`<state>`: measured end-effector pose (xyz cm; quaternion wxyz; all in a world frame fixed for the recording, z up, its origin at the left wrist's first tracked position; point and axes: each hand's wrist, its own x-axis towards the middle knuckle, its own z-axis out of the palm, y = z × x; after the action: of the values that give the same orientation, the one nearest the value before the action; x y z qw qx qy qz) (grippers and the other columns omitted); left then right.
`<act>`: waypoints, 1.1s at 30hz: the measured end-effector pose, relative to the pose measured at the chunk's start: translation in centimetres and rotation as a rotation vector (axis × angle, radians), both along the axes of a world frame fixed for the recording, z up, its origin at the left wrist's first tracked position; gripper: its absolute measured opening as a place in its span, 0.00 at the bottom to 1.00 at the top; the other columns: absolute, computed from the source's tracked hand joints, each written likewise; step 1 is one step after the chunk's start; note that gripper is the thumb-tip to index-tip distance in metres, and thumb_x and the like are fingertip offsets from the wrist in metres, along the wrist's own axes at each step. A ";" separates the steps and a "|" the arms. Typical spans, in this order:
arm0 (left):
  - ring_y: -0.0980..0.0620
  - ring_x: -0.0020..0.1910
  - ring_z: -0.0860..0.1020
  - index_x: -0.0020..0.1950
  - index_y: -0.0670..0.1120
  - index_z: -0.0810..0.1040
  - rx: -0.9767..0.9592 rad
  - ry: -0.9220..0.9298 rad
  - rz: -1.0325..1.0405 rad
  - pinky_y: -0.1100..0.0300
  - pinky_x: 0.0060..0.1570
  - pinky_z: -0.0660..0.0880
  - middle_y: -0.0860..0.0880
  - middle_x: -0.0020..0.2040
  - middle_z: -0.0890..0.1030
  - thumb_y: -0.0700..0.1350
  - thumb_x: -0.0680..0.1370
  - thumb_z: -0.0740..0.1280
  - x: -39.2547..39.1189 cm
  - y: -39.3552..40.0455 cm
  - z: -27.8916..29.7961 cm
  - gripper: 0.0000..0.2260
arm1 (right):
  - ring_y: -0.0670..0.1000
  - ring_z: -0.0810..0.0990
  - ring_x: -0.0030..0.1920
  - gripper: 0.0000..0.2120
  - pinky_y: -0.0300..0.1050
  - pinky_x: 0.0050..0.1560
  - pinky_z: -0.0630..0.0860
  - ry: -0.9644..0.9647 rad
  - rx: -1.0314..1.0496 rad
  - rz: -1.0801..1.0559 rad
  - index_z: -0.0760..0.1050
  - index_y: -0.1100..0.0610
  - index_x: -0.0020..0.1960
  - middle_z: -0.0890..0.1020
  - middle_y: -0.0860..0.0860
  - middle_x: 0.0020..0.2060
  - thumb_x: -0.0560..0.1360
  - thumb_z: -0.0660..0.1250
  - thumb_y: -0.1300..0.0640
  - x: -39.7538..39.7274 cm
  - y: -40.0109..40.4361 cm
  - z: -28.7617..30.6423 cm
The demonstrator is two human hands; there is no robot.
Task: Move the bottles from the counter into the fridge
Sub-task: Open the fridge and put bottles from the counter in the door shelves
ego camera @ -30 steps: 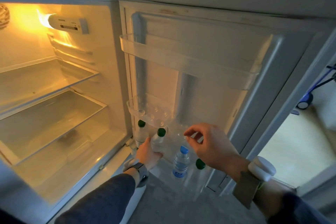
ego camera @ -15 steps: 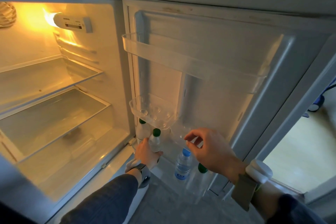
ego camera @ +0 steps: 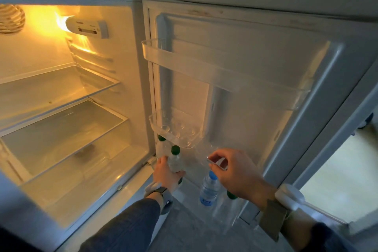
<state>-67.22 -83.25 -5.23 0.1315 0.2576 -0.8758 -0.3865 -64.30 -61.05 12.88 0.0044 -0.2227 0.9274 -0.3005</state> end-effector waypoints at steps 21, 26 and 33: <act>0.45 0.51 0.76 0.58 0.50 0.64 0.094 0.039 0.089 0.50 0.50 0.78 0.49 0.59 0.69 0.51 0.61 0.85 1.3 1.1 0.2 0.36 | 0.37 0.78 0.47 0.11 0.31 0.49 0.74 0.036 -0.018 0.057 0.78 0.44 0.61 0.80 0.37 0.48 0.79 0.71 0.49 0.6 0.4 -0.5; 0.49 0.49 0.74 0.57 0.51 0.67 0.058 0.087 0.115 0.56 0.48 0.74 0.52 0.55 0.69 0.48 0.65 0.82 3.7 2.2 1.4 0.30 | 0.37 0.77 0.47 0.17 0.30 0.48 0.73 0.013 -0.027 0.140 0.76 0.45 0.66 0.77 0.36 0.50 0.78 0.72 0.50 0.3 0.6 -0.7; 0.50 0.48 0.76 0.55 0.52 0.73 -0.190 0.052 0.110 0.53 0.47 0.77 0.55 0.57 0.69 0.48 0.74 0.73 10.7 5.3 3.4 0.14 | 0.45 0.74 0.65 0.28 0.42 0.66 0.74 0.073 -0.001 0.413 0.66 0.44 0.75 0.72 0.42 0.67 0.77 0.71 0.46 -0.1 1.4 -0.9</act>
<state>-56.53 -77.97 -1.88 0.1988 0.2815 -0.8893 -0.3006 -64.40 -59.70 11.98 0.0322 -0.4191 0.8613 -0.2855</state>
